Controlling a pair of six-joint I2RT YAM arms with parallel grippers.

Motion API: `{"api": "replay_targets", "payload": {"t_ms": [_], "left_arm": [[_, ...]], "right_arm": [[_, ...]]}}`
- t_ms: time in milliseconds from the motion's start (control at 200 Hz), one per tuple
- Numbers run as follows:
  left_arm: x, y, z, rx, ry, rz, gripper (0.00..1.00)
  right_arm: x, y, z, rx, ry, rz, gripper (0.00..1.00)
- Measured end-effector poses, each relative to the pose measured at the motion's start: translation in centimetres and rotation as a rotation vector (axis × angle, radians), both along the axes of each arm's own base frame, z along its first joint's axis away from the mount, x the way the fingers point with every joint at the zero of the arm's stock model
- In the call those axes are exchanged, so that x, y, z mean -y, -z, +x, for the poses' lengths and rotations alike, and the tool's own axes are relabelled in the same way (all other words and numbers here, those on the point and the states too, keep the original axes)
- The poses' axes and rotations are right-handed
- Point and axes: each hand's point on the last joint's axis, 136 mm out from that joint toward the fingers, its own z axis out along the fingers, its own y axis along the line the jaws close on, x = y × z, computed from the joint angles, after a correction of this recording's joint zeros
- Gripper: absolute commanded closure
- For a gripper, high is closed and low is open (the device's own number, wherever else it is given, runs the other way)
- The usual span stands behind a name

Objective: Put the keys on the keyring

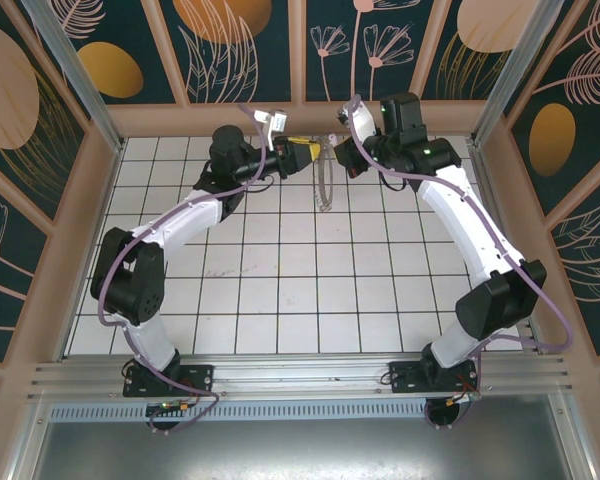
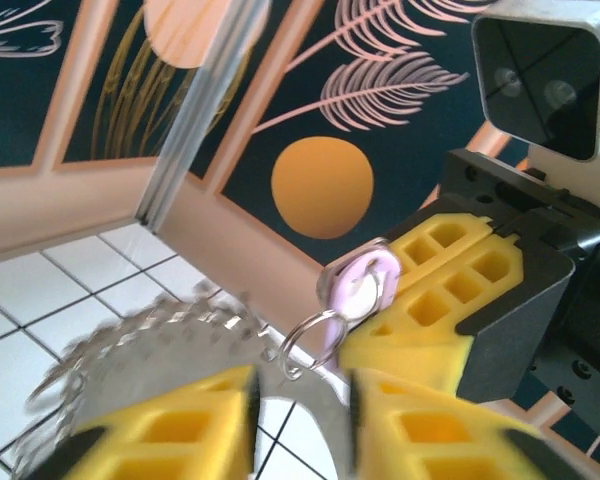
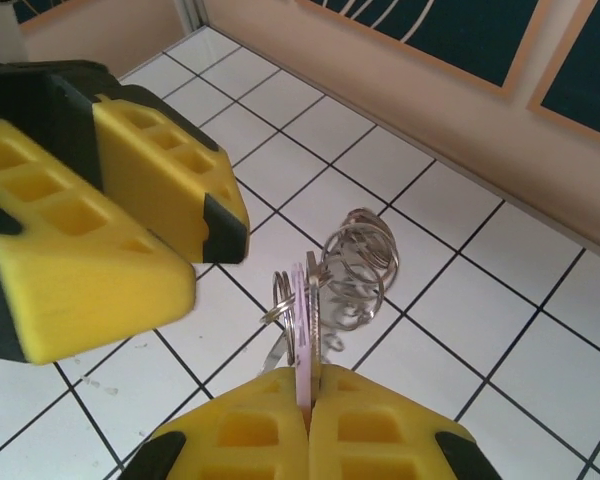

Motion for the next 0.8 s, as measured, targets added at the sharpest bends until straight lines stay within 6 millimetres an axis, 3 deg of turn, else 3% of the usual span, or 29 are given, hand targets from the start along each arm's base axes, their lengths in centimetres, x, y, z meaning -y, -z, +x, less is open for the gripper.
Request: {"api": "replay_targets", "payload": {"t_ms": [120, 245, 566, 801], "left_arm": [[-1.7, 1.5, 0.7, -0.041, -0.068, 0.008, 0.51], [-4.1, 1.9, 0.9, -0.065, -0.145, 0.005, 0.47], [-9.2, -0.9, 0.7, -0.018, -0.32, -0.034, 0.39], [-10.8, -2.4, 0.7, 0.002, -0.395, -0.039, 0.38]], "right_arm": [[0.0, 0.7, 0.6, -0.017, 0.01, -0.014, 1.0], [-0.2, 1.3, 1.3, -0.032, 0.015, -0.023, 1.0], [-0.7, 4.4, 2.8, -0.096, 0.019, -0.046, 1.0], [-2.5, 7.1, 6.2, -0.137, 0.006, -0.044, 1.0]]}}
